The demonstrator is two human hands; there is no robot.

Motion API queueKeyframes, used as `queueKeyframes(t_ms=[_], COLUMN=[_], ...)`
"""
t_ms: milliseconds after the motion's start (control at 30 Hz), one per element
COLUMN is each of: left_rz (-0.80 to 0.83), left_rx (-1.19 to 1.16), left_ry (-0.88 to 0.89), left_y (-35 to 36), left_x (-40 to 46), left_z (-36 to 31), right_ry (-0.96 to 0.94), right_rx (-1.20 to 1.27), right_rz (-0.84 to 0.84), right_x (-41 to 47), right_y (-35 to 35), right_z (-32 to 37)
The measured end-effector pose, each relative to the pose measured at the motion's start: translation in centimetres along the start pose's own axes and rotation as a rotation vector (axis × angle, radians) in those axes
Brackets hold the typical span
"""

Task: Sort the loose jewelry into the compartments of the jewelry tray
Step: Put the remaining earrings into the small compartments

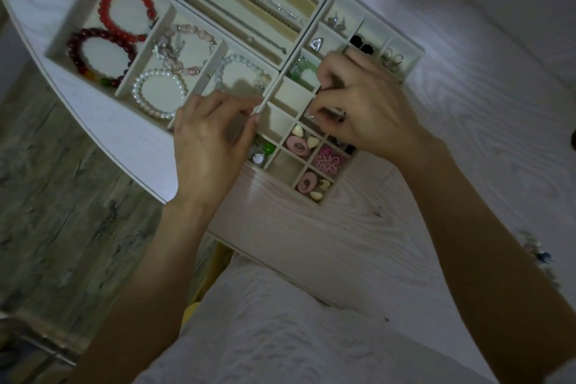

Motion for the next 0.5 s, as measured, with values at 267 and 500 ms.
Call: queueKeyframes(t_ms=[267,500], left_rz=[0.001,0.011], left_rx=[0.014,-0.005], left_ry=[0.004,0.008], left_y=[0.0,-0.1], left_x=[0.1,0.1], left_z=[0.0,0.0], right_ry=[0.139,0.039], right_rx=[-0.031,-0.303], right_rz=[-0.153,-0.134], right_x=[-1.1,-1.0], right_y=[0.4,0.1], right_z=[0.6,1.8])
Point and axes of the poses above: each hand's wrist, its own x-axis towards the middle knuckle, its own y-axis out of the palm, z = x × y, the point moved 3 cm from there along x, towards the middle knuckle, and after that the axes turned 12 degrees about y, right-handed, at the moved point
